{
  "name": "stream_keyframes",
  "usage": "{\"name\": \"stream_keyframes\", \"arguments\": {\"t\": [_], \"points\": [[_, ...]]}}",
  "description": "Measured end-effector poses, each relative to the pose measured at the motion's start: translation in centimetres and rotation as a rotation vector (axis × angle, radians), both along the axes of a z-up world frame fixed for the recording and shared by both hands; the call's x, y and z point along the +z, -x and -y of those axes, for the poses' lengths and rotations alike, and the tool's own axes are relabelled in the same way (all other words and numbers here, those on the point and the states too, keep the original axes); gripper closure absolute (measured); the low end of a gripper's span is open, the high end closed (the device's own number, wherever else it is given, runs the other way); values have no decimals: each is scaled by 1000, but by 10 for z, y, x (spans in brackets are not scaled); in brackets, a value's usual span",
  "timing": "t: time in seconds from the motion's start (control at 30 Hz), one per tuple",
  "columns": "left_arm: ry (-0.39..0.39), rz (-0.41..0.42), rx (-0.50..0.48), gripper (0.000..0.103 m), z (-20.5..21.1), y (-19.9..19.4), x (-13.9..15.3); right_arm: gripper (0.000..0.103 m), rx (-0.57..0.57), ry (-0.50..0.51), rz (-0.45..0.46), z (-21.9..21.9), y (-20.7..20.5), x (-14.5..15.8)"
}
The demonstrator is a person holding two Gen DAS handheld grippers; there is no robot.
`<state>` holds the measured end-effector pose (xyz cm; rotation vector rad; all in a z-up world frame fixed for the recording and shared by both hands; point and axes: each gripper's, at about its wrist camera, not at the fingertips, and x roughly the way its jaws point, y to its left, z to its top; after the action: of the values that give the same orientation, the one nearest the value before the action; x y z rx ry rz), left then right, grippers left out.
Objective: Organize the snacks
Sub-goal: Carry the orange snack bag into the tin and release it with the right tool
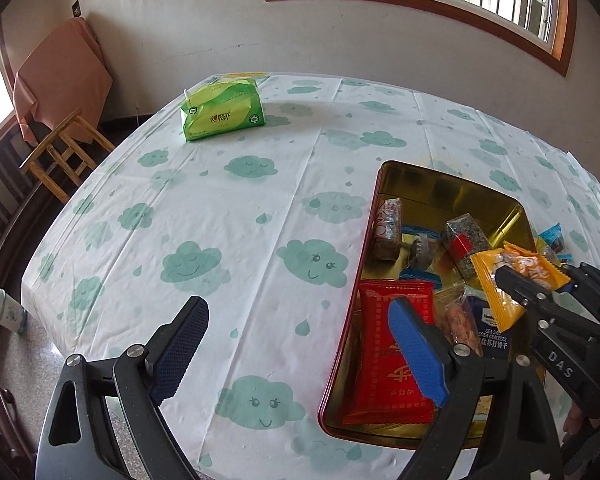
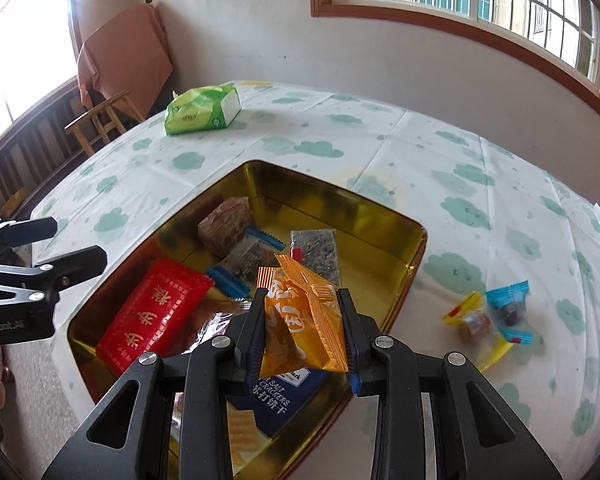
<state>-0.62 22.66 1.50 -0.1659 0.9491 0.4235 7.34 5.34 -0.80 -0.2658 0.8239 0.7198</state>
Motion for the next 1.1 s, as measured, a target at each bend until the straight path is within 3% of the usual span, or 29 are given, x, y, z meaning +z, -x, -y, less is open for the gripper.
{"name": "stream_keyframes", "arguments": {"t": [0.5,0.73,0.93,1.1], "points": [[6,-7,-14,13,3,-2,-3,67,-1,-1,-51,-7,-9,-15],[9,-4,-16,13,6,-2,-2,56,-10,-26,-40,-2,-7,-10],[4,1,-23,14,12,-2,2,54,-34,-86,-15,18,-8,11],[1,3,-39,13,19,-4,5,54,-104,-75,34,52,-21,20]]}}
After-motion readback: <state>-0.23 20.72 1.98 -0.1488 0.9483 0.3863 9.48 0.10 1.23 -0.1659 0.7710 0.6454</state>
